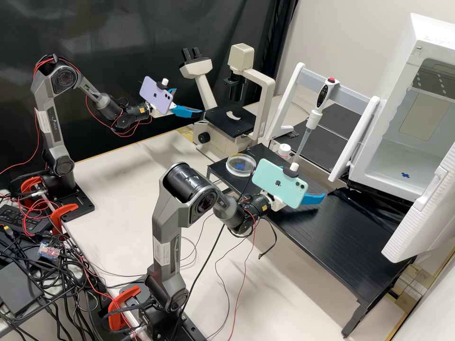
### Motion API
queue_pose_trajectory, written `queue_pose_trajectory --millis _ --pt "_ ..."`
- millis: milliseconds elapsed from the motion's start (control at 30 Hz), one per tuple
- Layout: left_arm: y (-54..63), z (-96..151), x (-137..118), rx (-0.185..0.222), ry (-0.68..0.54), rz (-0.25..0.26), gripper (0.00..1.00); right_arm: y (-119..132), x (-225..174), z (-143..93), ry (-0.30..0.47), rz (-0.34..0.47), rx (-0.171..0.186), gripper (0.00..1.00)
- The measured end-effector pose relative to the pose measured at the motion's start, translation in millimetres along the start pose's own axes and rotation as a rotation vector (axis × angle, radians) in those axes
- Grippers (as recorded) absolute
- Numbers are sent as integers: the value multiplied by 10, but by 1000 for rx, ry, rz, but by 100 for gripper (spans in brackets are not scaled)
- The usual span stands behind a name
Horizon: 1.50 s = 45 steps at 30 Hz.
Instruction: Move the petri dish to the incubator
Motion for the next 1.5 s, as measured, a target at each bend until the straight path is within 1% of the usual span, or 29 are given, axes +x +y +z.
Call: queue_pose_trajectory --millis 300,333,367,400,500,600,800,933,1033,1133,1200,1300,1500 --pt "0 0 0 0 0 0 100 -1 0 -1 3 -3 -2 100" --pt "0 0 0 0 0 0 100 -1 -4 8 0 -3 3 100" --pt "0 0 0 0 0 0 100 10 -20 12 -2 1 19 100" --pt "0 0 0 0 0 0 100 14 -33 12 1 -2 26 100" --pt "0 0 0 0 0 0 100 57 -124 -40 25 3 57 100" --pt "0 0 0 0 0 0 100 66 -215 -123 66 1 62 100" --pt "0 0 0 0 0 0 100 -81 -383 -398 203 -49 43 100" --pt "0 0 0 0 0 0 100 -235 -458 -501 247 -107 20 100" --pt "0 0 0 0 0 0 100 -339 -513 -536 264 -148 12 100" --pt "0 0 0 0 0 0 100 -406 -550 -566 280 -172 -13 100" --pt "0 0 0 0 0 0 100 -439 -569 -579 287 -185 -19 100" --pt "0 0 0 0 0 0 100 -471 -580 -585 291 -197 -28 100" --pt "0 0 0 0 0 0 100 -567 -567 -576 288 -234 -34 100"
